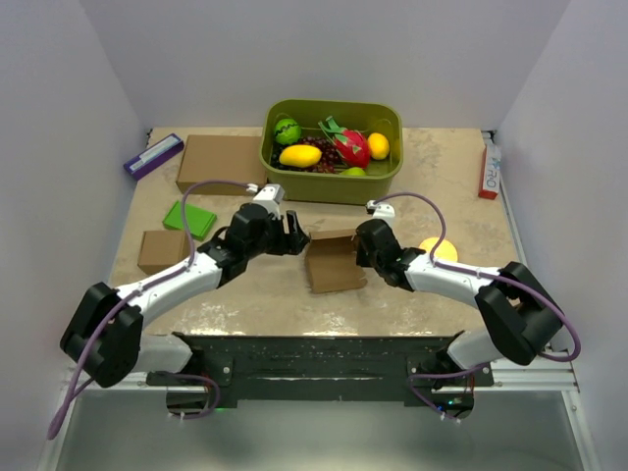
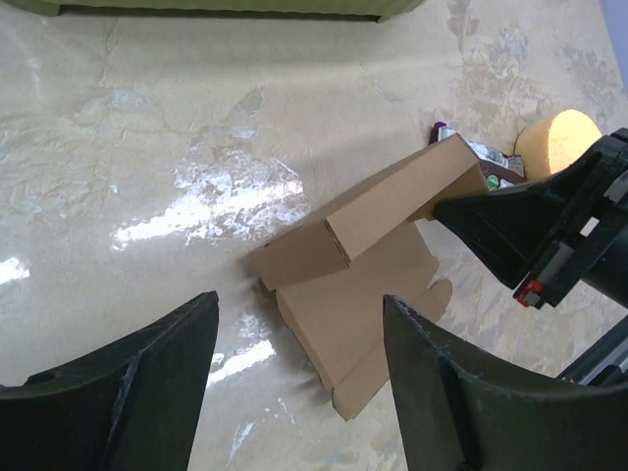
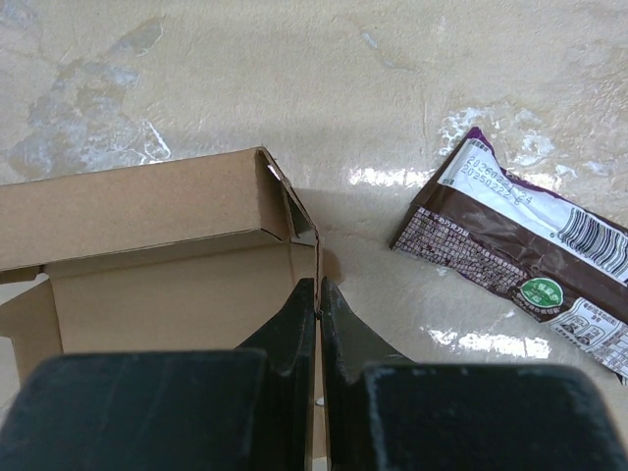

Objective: Fold the paper box

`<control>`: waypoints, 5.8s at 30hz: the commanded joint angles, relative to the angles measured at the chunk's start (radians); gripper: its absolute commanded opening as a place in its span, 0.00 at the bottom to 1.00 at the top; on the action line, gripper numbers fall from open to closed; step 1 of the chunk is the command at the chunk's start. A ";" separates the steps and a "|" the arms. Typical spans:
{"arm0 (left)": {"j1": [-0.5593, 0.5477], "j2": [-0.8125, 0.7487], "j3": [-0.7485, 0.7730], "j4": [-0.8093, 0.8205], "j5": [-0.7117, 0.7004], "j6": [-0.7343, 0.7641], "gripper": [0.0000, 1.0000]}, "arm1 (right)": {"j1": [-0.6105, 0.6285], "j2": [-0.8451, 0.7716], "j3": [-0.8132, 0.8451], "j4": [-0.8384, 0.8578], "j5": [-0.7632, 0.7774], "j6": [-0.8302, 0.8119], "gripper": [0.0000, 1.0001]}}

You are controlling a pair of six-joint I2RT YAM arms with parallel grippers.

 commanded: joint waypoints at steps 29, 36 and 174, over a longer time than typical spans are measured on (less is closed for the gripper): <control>0.053 0.248 0.004 0.255 0.154 -0.066 0.45 | 0.025 -0.002 0.021 -0.080 -0.017 0.039 0.07; 0.054 0.272 0.006 0.246 0.135 -0.039 0.38 | 0.022 -0.074 0.050 -0.129 -0.088 0.032 0.46; 0.054 0.279 0.057 0.165 0.143 0.047 0.26 | -0.222 0.182 -0.151 0.760 -0.431 -0.188 0.55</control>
